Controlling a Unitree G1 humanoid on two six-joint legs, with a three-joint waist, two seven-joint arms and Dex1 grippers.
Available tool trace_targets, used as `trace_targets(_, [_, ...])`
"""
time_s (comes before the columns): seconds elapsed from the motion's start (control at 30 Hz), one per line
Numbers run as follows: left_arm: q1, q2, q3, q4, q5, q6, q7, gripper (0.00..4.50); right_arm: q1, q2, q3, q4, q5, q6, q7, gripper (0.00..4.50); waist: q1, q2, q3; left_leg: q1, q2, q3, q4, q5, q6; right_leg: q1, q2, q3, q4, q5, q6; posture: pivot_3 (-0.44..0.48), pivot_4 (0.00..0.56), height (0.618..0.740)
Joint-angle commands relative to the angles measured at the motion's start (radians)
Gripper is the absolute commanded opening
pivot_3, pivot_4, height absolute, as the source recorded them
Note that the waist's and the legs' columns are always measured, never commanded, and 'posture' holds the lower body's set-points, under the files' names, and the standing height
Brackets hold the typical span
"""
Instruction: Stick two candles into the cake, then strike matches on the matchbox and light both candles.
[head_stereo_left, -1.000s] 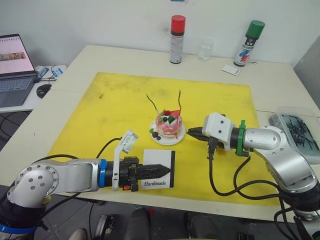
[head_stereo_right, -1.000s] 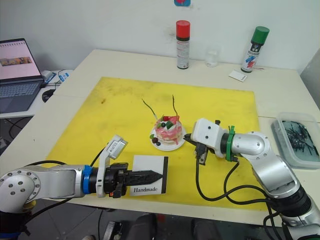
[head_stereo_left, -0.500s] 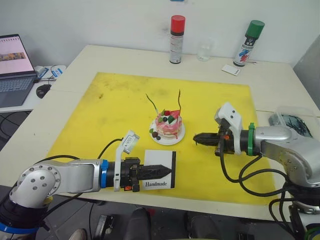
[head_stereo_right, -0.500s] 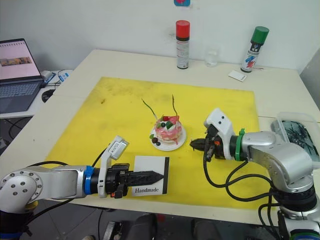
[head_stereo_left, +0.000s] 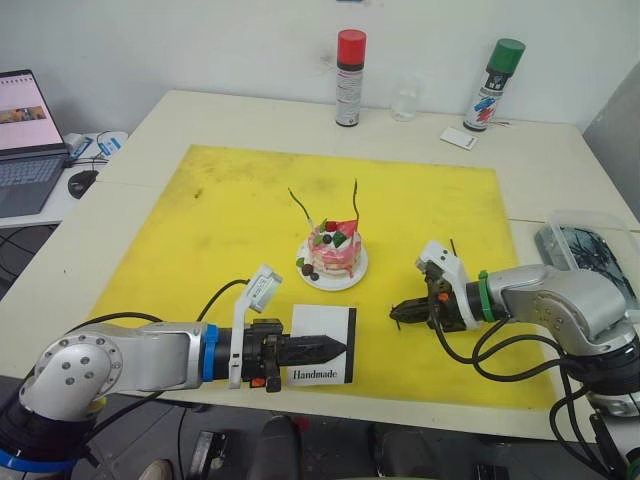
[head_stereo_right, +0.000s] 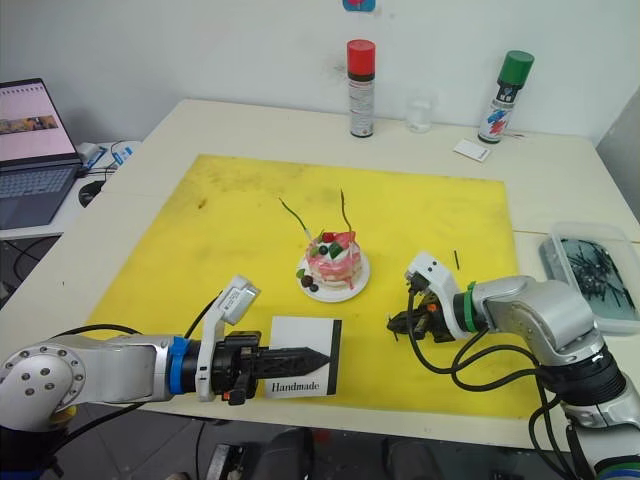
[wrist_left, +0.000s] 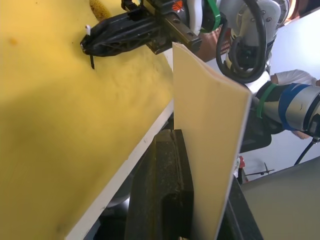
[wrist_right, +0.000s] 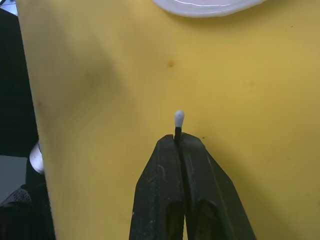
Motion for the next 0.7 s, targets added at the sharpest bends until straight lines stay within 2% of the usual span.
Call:
trace_targets(0.03, [0.014,0.017,0.020,-0.049,-0.027,-0.019,0.001,0.00,-0.005,0.010,0.002,-0.010,0.000,-0.027,0.000,0.45,0.000,0.000,0.000,0.000,0.000,0.000,0.000,0.000,0.000,0.000,0.000,0.000,0.000,0.000,0.000,0.000,0.150,0.740])
trace_targets(0.1, [0.015,0.019,0.017,-0.053,-0.032,-0.026,0.005,0.00,-0.002,0.019,-0.002,-0.011,-0.003,-0.034,-0.010,0.96,0.000,0.000,0.000,0.000,0.000,0.000,0.000,0.000,0.000,0.000,0.000,0.000,0.000,0.000,0.000,0.000,0.150,0.740])
trace_targets(0.27, [0.010,0.021,0.012,-0.051,-0.030,-0.030,0.002,0.00,0.013,0.017,-0.023,-0.035,-0.006,-0.052,-0.031,2.67,0.000,0.000,0.000,0.000,0.000,0.000,0.000,0.000,0.000,0.000,0.000,0.000,0.000,0.000,0.000,0.000,0.150,0.740])
trace_targets(0.43, [0.023,0.031,0.018,-0.058,-0.028,-0.034,-0.004,0.00,0.136,0.018,-0.126,-0.175,0.013,-0.123,-0.074,2.67,0.003,0.000,0.000,0.000,0.000,0.000,0.000,0.000,0.000,0.000,0.000,0.000,0.000,0.000,0.000,0.000,0.150,0.740])
trace_targets(0.57, [0.038,0.041,0.025,-0.064,-0.028,-0.038,-0.009,0.00,0.349,0.112,-0.212,-0.321,-0.024,-0.324,-0.162,2.67,0.003,0.000,0.000,0.000,0.000,-0.001,-0.001,0.000,0.000,0.000,0.000,-0.001,-0.001,-0.001,0.000,0.000,0.150,0.740])
trace_targets(0.7, [0.033,0.048,0.020,-0.062,-0.029,-0.033,-0.017,0.00,0.512,0.180,-0.183,-0.340,-0.152,-0.588,-0.200,2.67,0.002,0.000,0.000,0.000,0.000,-0.001,-0.001,0.000,0.000,0.000,0.000,-0.001,0.000,-0.003,0.004,0.000,0.150,0.740])
